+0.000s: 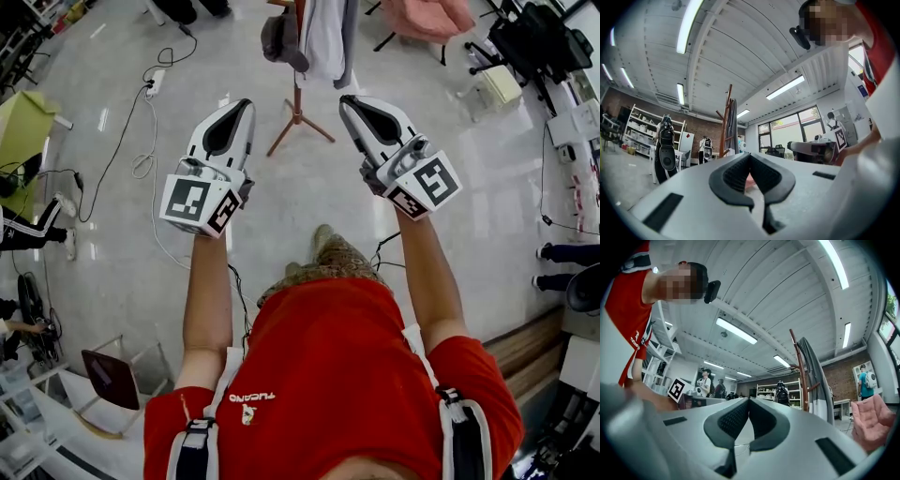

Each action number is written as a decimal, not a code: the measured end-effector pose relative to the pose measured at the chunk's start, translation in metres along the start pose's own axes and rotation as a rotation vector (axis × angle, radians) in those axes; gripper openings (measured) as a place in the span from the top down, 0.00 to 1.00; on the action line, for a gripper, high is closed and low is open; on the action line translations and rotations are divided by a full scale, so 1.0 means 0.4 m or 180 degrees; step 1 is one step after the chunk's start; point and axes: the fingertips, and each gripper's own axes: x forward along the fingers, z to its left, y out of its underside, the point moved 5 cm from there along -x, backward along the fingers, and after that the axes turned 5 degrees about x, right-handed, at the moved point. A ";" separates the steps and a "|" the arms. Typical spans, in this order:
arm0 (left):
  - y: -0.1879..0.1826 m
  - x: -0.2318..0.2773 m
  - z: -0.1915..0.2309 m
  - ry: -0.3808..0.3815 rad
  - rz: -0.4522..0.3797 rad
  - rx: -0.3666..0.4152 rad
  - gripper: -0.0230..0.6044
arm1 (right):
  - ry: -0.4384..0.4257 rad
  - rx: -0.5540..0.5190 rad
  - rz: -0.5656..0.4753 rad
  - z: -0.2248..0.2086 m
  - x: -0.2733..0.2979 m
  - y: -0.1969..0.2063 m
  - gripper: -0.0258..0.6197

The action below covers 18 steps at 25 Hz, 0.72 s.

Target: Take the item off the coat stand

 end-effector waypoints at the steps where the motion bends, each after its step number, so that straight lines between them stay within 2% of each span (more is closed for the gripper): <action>1: 0.006 0.011 0.009 0.0014 0.0009 0.0000 0.95 | 0.0012 0.0001 0.0005 -0.011 0.009 0.005 0.92; 8: 0.065 0.132 0.104 -0.0009 0.0087 0.0030 0.95 | 0.0003 0.0004 -0.0041 -0.148 0.088 0.058 0.92; 18: 0.184 0.413 0.281 -0.0106 0.0222 0.0018 0.94 | -0.0164 -0.0092 0.0023 -0.415 0.248 0.123 0.92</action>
